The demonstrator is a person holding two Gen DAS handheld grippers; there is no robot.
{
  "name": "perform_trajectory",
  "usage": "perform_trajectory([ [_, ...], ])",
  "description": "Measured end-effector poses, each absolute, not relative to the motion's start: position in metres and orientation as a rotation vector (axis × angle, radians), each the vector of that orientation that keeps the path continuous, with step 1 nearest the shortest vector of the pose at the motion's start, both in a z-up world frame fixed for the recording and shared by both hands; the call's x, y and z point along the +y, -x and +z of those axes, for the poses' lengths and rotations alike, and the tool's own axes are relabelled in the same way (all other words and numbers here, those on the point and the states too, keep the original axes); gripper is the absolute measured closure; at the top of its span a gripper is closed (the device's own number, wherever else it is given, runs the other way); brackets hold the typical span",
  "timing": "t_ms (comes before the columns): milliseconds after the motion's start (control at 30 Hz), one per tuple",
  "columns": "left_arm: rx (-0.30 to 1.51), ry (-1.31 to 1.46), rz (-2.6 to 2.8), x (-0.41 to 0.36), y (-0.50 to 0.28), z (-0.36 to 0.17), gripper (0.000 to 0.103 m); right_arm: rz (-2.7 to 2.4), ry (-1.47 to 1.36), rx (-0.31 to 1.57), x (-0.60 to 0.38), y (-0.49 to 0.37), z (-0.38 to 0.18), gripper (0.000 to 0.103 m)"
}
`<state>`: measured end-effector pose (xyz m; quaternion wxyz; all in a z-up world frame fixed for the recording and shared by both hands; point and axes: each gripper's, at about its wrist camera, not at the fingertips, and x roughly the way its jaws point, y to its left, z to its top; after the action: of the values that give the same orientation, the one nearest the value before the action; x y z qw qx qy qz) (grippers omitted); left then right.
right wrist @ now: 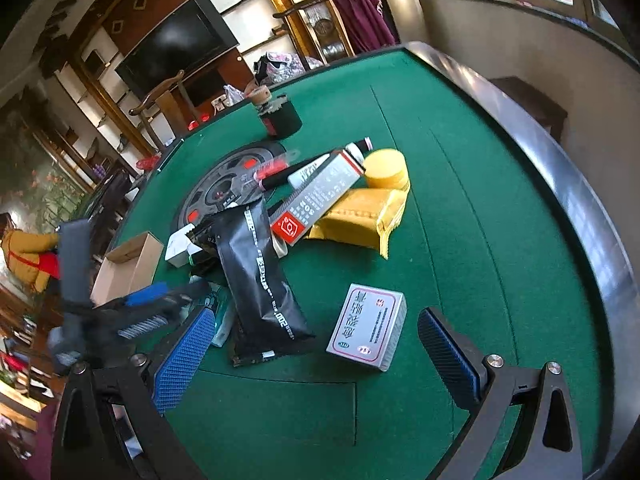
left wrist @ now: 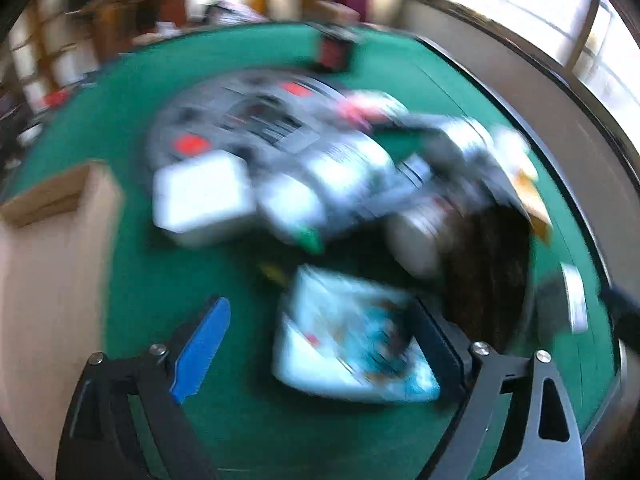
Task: Organize objects
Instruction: 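Grasp the blue cartoon tissue pack with the left gripper while the right gripper approaches the black pouch, then lift the tissue pack with the left gripper while the right gripper grasps the black foil pouch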
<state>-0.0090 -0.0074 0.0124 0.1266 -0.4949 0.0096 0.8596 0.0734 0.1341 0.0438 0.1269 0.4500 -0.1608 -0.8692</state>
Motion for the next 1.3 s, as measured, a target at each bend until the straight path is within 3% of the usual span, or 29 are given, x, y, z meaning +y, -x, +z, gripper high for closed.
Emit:
perform_trajectory([
  [33,0.042,1.398,2.419,-0.002,0.001,0.014,0.026,-2.521,-1.312,-0.454,0.155,-0.062,0.033,0.000],
  [167,0.070,1.332,2.161,0.003,-0.029,0.025,0.037,-2.524,-1.304,-0.406,0.197,-0.038,0.013,0.000],
  [300,0.328,1.184,2.246,0.004,-0.053,0.045,0.036,-2.538,-1.310,-0.412,0.240,-0.051,0.034,0.000],
  [400,0.438,1.118,2.253,0.011,-0.050,0.052,0.030,-2.540,-1.321,-0.428,0.266,-0.044,0.039,0.000],
  [667,0.770,1.046,2.150,0.072,-0.057,0.019,0.029,-2.567,-1.351,-0.413,0.329,-0.048,0.052,0.000],
  [700,0.759,1.041,2.166,0.076,-0.057,0.019,0.031,-2.573,-1.351,-0.409,0.339,-0.049,0.056,0.000],
  [767,0.684,1.095,2.171,0.076,-0.053,0.020,0.055,-2.576,-1.343,-0.401,0.355,-0.050,0.064,0.000],
  [933,0.464,1.171,2.242,0.041,-0.054,0.039,0.088,-2.553,-1.313,-0.301,0.351,-0.043,0.076,0.000],
  [1167,0.158,1.191,2.343,-0.031,-0.082,0.074,0.092,-2.500,-1.341,-0.068,0.301,-0.019,0.074,0.001],
  [1267,0.085,1.168,2.384,-0.052,-0.093,0.083,0.096,-2.510,-1.394,0.017,0.282,-0.002,0.061,0.006],
  [1300,0.072,1.163,2.392,-0.057,-0.095,0.084,0.100,-2.502,-1.416,0.043,0.277,0.003,0.056,0.012],
])
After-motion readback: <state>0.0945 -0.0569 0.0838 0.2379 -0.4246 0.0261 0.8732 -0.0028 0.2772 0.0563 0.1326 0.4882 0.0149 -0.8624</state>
